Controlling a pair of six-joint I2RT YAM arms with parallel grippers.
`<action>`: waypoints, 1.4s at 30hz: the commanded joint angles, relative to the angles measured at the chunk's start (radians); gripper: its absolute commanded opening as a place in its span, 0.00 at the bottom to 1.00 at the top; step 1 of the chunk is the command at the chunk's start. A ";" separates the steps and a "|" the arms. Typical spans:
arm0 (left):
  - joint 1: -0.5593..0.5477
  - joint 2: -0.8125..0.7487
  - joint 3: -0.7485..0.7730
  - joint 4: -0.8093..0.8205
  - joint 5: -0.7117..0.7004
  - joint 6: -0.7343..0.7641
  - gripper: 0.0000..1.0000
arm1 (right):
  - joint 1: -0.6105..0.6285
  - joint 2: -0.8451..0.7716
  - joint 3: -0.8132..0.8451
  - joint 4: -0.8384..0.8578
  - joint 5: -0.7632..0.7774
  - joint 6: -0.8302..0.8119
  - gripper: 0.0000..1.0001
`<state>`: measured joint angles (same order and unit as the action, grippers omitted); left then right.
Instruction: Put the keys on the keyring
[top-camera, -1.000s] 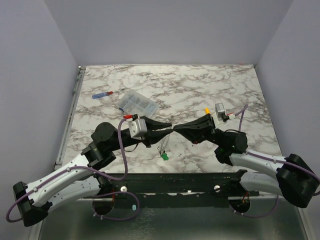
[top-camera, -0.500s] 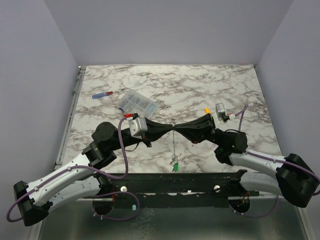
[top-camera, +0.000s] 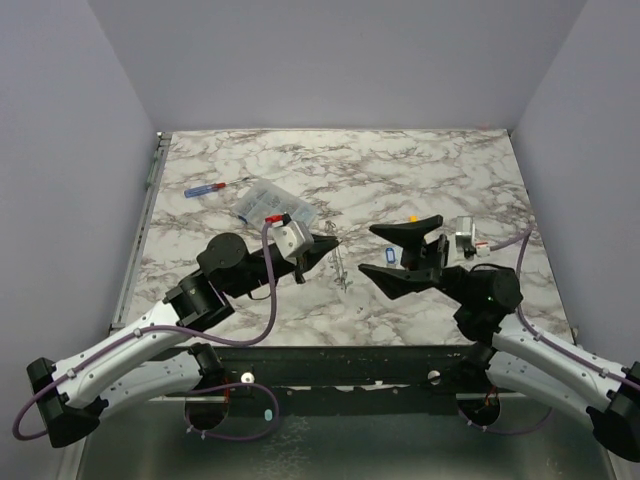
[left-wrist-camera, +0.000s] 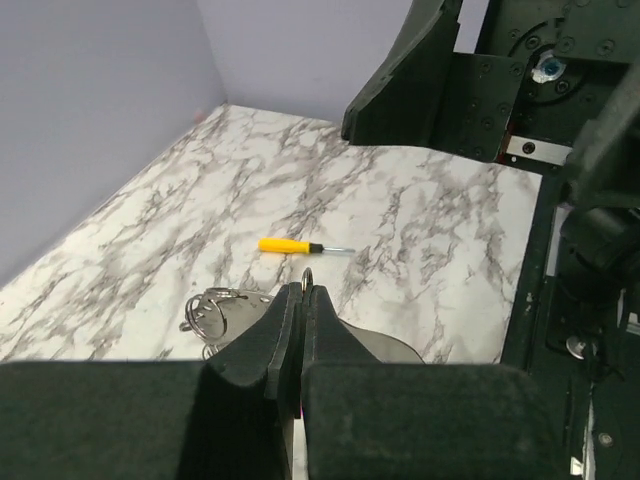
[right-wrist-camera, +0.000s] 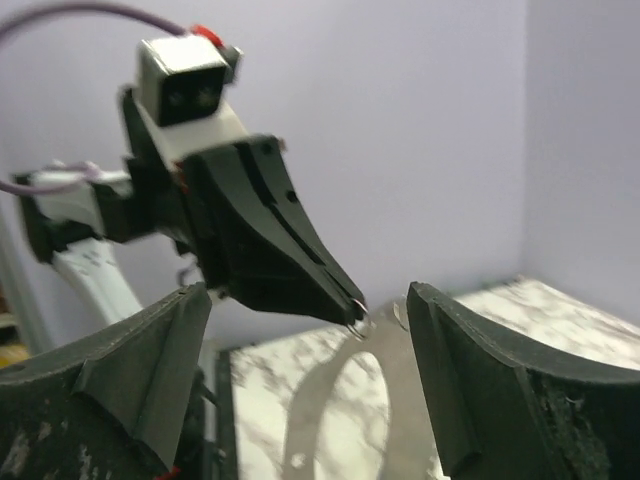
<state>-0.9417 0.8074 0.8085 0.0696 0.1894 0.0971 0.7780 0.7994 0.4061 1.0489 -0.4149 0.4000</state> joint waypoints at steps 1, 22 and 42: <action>0.000 0.020 0.048 -0.027 -0.120 0.009 0.00 | 0.005 -0.017 0.053 -0.430 0.123 -0.215 0.91; -0.001 0.180 0.109 0.018 -0.255 -0.045 0.00 | 0.015 0.295 0.033 -0.205 0.155 -0.216 0.84; 0.000 0.243 0.127 0.067 -0.269 -0.025 0.00 | 0.036 0.367 0.066 -0.235 0.174 -0.315 0.51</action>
<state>-0.9421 1.0595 0.9253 0.0647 -0.0708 0.0677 0.8043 1.1515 0.4431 0.8135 -0.2512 0.1112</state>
